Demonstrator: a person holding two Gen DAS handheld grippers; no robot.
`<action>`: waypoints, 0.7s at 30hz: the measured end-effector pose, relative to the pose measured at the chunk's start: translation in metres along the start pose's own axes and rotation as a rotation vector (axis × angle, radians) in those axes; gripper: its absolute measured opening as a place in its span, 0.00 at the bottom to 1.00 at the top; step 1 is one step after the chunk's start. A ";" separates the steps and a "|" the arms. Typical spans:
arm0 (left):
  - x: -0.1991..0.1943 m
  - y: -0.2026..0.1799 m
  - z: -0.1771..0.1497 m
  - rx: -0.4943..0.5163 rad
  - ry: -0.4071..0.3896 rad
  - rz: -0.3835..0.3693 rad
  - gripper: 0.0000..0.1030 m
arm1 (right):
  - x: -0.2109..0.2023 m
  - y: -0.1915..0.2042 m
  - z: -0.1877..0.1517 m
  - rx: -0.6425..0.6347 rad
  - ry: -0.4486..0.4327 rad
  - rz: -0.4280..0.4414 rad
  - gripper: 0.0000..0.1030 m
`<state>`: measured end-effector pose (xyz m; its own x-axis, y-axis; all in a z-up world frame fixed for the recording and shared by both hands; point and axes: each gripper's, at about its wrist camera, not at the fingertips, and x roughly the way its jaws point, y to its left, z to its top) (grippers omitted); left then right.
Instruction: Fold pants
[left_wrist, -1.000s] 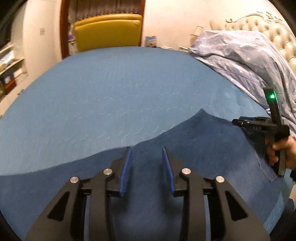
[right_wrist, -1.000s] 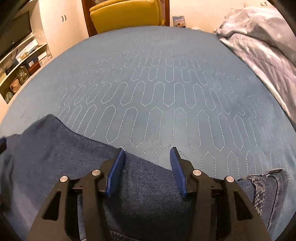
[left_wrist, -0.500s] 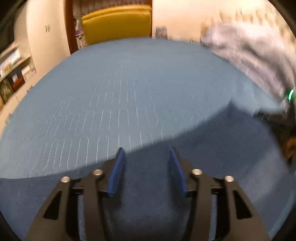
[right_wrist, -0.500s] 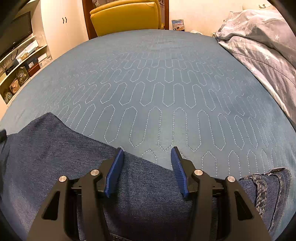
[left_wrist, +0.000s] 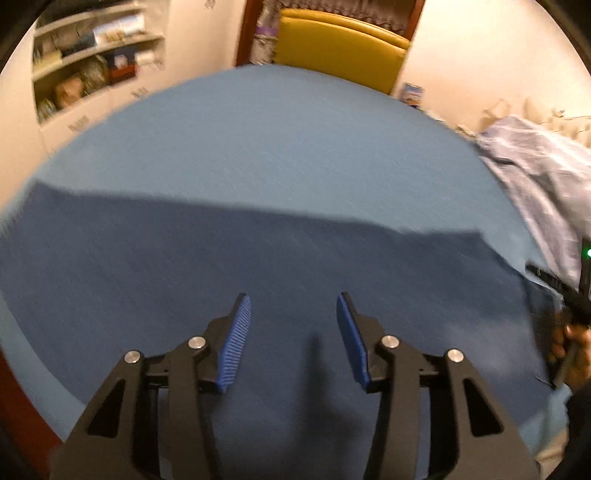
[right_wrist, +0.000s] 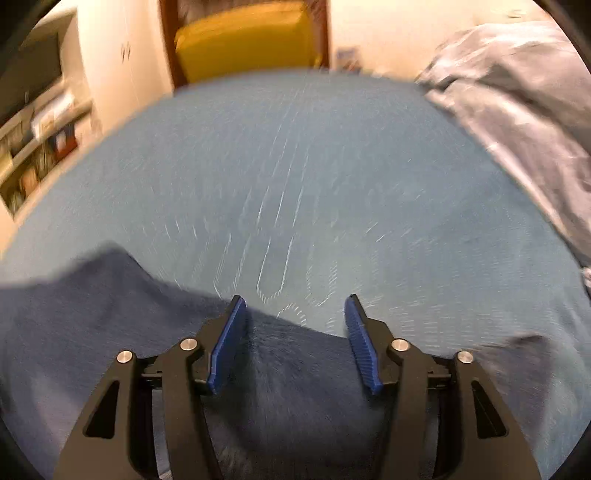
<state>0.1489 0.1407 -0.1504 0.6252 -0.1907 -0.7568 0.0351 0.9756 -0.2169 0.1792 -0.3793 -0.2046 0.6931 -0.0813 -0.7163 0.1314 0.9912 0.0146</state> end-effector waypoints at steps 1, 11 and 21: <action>-0.002 -0.006 -0.010 0.020 0.013 -0.009 0.47 | -0.025 -0.005 -0.001 0.019 -0.048 0.016 0.68; 0.010 -0.047 -0.069 0.153 0.066 0.111 0.49 | -0.102 -0.088 -0.124 0.068 0.128 -0.196 0.66; -0.024 -0.039 -0.076 0.083 0.051 0.051 0.57 | -0.174 -0.154 -0.179 0.440 0.067 -0.213 0.56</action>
<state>0.0731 0.0986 -0.1709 0.5877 -0.1435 -0.7963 0.0700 0.9895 -0.1267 -0.0884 -0.4990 -0.2074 0.5736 -0.2559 -0.7781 0.5615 0.8145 0.1460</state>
